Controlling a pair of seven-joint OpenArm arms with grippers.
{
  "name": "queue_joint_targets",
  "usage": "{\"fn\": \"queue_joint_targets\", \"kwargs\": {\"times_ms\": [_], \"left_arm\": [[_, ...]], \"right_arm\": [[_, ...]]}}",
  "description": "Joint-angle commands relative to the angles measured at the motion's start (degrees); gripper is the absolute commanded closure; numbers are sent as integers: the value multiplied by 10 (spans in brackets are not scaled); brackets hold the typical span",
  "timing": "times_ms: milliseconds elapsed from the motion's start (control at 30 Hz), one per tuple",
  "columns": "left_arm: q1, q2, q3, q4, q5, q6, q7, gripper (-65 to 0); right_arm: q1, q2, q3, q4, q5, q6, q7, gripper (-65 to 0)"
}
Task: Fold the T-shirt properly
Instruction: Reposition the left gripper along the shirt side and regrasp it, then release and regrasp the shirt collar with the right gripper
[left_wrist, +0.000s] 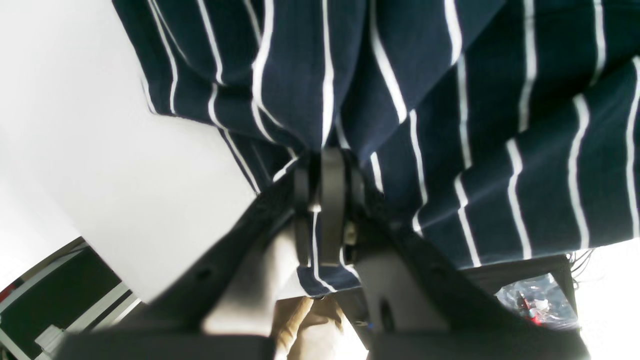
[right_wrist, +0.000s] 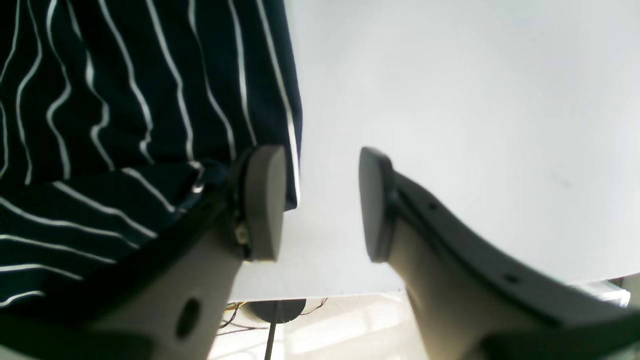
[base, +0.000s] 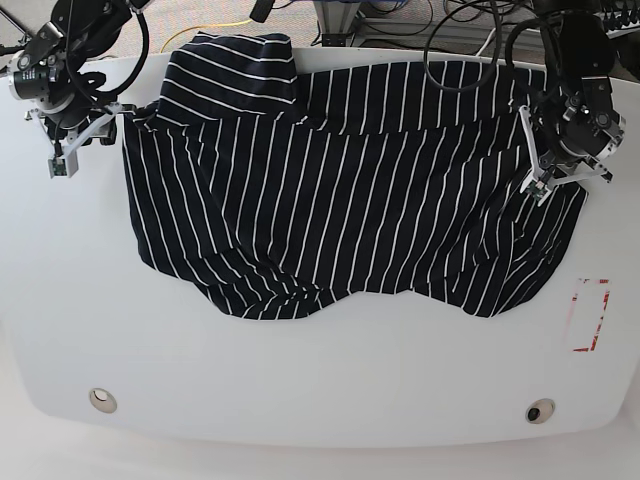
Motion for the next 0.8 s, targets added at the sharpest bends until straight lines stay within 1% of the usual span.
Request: {"fn": "queue_joint_targets", "kwargs": {"times_ms": [0,133,200,267,433,533,600,767], "left_arm": [[-2,-8,-4,10,4,-1,-1,0],[-1,-8,-7,10,6,-1,-1,0],[-1,-5,-20,10,7,-1,-1,0],[-2,6,-39,10,8,-1,-1,0],[-1,6,-52,10,8,-1,-1,0],[-1,6,-52,10,8,-1,-1,0],[-1,6,-51,10,8,-1,-1,0],[0,6,-51,9,8,-1,-2,0]], "right_arm": [[1,17,12,10,46,-1,-14,-303],[-20,19,76,8,136,-1,-14,-461],[-37,15,79,-4,171,-1,-14,-515],[-48,14,80,-25,198,-1,-14,-523],[-78,13,79,-98,256,-1,-14,-523],[-84,13,78,-115,285,-1,-14,-523],[-86,10,73,-115,293,-1,-14,-523],[-115,1,27,-117,296,-1,-14,-523]]}}
